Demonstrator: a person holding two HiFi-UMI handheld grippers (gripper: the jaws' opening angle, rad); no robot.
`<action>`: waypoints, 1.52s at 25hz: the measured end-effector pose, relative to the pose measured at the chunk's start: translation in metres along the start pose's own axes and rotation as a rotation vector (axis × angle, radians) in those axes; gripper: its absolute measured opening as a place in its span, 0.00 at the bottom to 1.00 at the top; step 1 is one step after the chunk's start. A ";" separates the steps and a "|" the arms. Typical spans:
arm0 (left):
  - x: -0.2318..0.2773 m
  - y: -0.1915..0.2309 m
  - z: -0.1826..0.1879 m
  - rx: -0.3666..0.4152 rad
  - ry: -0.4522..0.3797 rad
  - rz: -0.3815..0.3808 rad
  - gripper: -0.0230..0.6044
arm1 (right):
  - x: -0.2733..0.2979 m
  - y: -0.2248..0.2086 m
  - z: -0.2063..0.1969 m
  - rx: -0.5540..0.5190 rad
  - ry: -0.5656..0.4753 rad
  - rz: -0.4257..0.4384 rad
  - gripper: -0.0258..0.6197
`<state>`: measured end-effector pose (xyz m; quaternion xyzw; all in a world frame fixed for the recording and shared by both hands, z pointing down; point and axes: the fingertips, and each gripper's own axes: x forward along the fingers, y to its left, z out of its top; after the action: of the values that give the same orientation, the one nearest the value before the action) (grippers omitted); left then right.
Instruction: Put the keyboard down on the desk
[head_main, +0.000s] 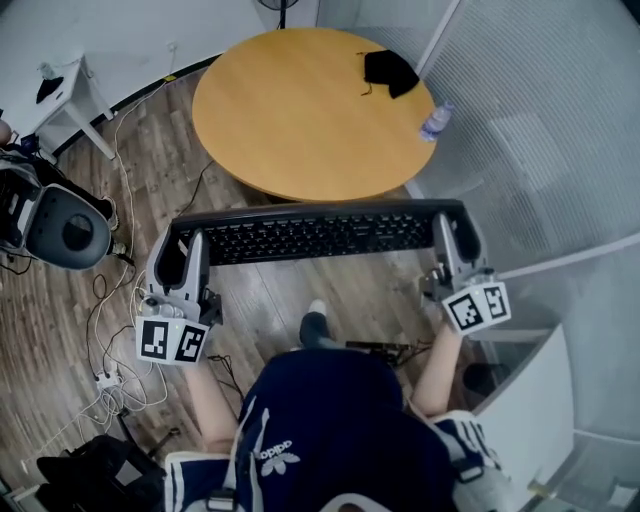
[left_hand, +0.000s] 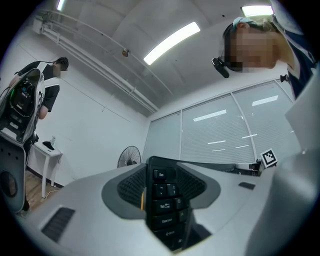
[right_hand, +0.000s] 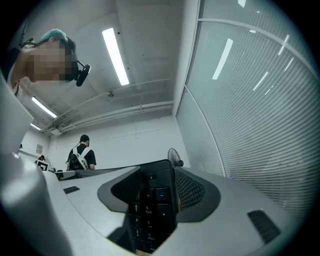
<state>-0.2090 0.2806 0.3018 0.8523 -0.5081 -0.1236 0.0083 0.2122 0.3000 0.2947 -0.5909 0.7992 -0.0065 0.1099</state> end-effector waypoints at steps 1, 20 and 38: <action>0.014 0.007 0.000 0.002 -0.005 0.007 0.33 | 0.017 -0.006 -0.001 0.003 -0.001 0.009 0.35; 0.192 0.104 -0.018 -0.047 0.034 0.096 0.33 | 0.229 -0.070 -0.010 0.005 0.084 0.051 0.34; 0.358 0.236 -0.011 -0.057 0.059 -0.031 0.33 | 0.390 -0.073 -0.018 0.001 0.066 -0.061 0.35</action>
<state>-0.2484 -0.1453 0.2733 0.8628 -0.4906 -0.1131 0.0456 0.1698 -0.0928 0.2569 -0.6142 0.7841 -0.0299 0.0837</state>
